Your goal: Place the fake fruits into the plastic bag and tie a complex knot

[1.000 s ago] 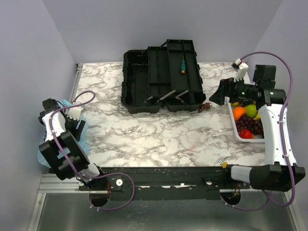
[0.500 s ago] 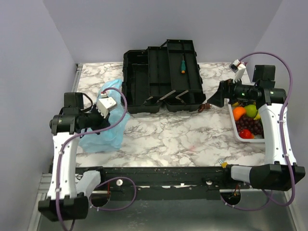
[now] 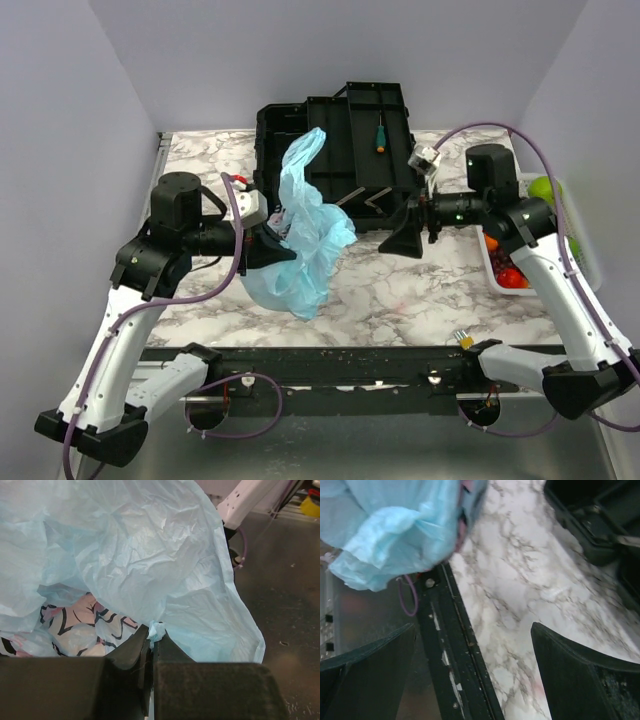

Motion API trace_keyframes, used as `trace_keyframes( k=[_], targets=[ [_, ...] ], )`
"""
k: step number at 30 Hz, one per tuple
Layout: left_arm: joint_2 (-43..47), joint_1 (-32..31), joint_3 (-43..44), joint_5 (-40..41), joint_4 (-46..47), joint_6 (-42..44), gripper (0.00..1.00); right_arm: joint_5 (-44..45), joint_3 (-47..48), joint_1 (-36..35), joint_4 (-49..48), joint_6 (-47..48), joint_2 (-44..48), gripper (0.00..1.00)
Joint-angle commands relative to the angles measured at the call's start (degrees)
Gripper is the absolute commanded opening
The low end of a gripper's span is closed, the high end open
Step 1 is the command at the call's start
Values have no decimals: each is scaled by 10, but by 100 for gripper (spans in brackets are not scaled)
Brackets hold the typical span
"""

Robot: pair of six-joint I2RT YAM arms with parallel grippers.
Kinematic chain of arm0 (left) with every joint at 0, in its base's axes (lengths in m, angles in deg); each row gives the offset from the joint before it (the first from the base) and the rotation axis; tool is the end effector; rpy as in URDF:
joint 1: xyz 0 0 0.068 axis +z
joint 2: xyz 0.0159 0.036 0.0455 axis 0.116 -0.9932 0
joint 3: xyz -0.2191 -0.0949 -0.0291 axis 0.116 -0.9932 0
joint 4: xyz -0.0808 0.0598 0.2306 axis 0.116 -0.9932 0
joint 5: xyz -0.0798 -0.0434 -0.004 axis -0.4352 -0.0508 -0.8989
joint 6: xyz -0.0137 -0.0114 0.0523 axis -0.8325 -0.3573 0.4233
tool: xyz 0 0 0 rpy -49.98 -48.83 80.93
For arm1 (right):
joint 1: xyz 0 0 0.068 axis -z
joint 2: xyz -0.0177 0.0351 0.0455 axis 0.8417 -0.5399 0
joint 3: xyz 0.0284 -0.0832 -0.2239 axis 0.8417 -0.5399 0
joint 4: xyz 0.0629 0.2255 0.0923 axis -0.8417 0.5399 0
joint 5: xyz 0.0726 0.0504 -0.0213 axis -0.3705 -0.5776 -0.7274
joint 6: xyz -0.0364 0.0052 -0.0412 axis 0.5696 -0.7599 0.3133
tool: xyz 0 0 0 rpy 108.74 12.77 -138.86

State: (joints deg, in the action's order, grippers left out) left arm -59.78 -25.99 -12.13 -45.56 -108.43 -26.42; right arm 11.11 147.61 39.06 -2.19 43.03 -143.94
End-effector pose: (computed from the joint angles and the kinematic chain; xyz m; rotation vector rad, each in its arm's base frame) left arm 0.1393 -0.0836 0.3967 1.1643 1.5527 -1.1108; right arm 0.2064 0.0991 0.3740 -0.9338 1.9289 1.1104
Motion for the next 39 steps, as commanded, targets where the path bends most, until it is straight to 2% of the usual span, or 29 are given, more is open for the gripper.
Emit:
trace_keyframes(
  k=[1, 8, 11, 12, 13, 15, 16, 17, 18, 20, 23, 26, 30, 34, 38, 39],
  targets=[
    [-19, -47, -20, -65, 167, -77, 0, 3, -29, -91, -114, -86, 13, 100],
    [-41, -92, -35, -87, 228, -83, 0, 49, -59, -223, -199, -124, -5, 100],
    [-38, -105, -43, -86, 242, -94, 0, 54, -66, -234, -244, -152, -14, 100],
    [-36, -106, -45, -88, 241, -95, 0, 58, -68, -234, -257, -160, -16, 95],
    [-32, -105, -46, -88, 238, -96, 0, 62, -69, -234, -264, -161, -14, 85],
    [-19, -90, -51, -87, 236, -101, 0, 86, -71, -235, -258, -152, -2, 56],
    [-11, -70, -61, -94, 247, -118, 0, 103, -75, -235, -253, -145, 9, 32],
    [-2, -48, -70, -102, 258, -131, 0, 124, -79, -235, -240, -134, 21, 14],
    [5, -20, -80, -110, 261, -139, 0, 155, -85, -235, -227, -129, 37, 1],
    [20, 35, -91, -119, 248, -139, 0, 208, -94, -234, -190, -116, 64, 1],
    [35, 114, -88, -117, 186, -84, 0, 264, -116, -217, -138, -101, 100, 1],
    [40, 182, -86, -100, 124, -29, 0, 277, -154, -184, -95, -93, 133, 1],
    [31, 262, -88, -72, 96, 4, 0, 301, -193, -176, -73, -83, 176, 1],
    [3, 325, -79, -48, 117, -25, 0, 347, -200, -176, -61, -71, 196, 1],
    [-16, 339, -66, -95, 103, -4, 0, 371, -208, -175, -67, -24, 197, 1],
    [-13, 322, -63, -113, 77, 23, 0, 356, -202, -176, -66, -15, 189, 9]
  ],
)
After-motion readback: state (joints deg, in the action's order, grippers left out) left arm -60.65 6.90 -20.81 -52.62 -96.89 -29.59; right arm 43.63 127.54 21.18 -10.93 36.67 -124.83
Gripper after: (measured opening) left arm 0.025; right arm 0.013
